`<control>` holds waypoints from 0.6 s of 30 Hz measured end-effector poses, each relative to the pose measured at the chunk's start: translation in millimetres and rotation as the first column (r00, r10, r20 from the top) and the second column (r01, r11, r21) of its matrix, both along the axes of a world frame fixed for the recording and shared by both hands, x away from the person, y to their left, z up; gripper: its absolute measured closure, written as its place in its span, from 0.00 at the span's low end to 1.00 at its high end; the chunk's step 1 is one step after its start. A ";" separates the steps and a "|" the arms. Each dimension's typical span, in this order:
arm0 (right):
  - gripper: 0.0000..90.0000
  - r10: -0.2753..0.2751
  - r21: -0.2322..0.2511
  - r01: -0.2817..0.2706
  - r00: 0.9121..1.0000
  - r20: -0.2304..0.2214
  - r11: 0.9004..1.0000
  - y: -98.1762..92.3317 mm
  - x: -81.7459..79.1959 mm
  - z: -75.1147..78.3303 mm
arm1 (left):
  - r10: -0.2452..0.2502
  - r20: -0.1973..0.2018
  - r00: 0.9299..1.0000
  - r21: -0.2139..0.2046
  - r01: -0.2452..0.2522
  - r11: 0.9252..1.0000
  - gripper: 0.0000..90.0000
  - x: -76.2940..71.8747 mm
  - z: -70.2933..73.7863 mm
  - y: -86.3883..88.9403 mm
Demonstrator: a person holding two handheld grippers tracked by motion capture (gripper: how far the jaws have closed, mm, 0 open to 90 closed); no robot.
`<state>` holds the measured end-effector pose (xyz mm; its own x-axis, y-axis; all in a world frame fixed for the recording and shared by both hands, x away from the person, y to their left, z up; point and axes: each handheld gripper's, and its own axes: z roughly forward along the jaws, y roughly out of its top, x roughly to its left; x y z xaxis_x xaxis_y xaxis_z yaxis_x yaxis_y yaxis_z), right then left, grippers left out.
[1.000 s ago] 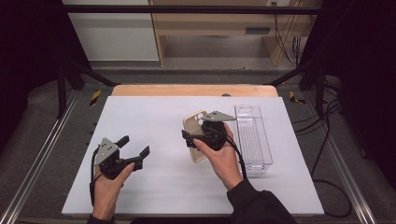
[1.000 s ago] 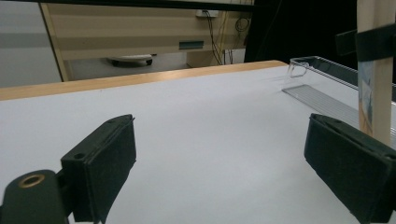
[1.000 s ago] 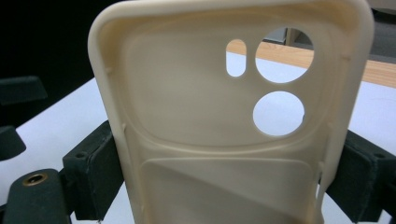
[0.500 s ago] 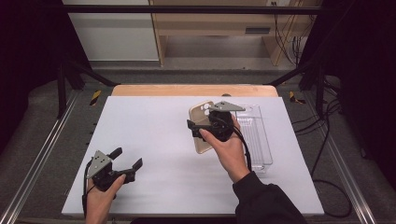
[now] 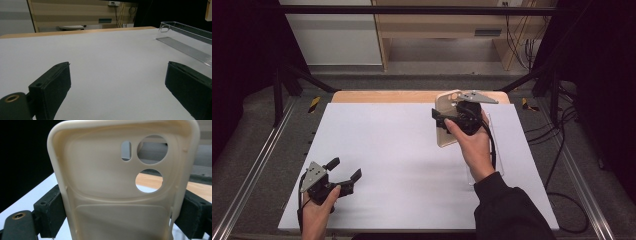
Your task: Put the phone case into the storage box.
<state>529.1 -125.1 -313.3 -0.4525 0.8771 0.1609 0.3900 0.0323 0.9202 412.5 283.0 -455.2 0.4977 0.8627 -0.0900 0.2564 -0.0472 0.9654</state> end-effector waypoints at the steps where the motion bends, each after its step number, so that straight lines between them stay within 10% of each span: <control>1: 0.13 -0.011 -0.002 0.011 1.000 0.007 1.000 -3.7 1.4 2.3 | -0.001 -0.001 1.000 0.003 0.001 1.000 0.07 0.1 -0.2 0.3; 18: 0.13 -0.154 0.001 0.154 0.987 0.045 0.988 -54.7 20.6 15.3 | -0.014 0.003 1.000 0.011 0.014 1.000 0.06 1.3 -0.8 0.7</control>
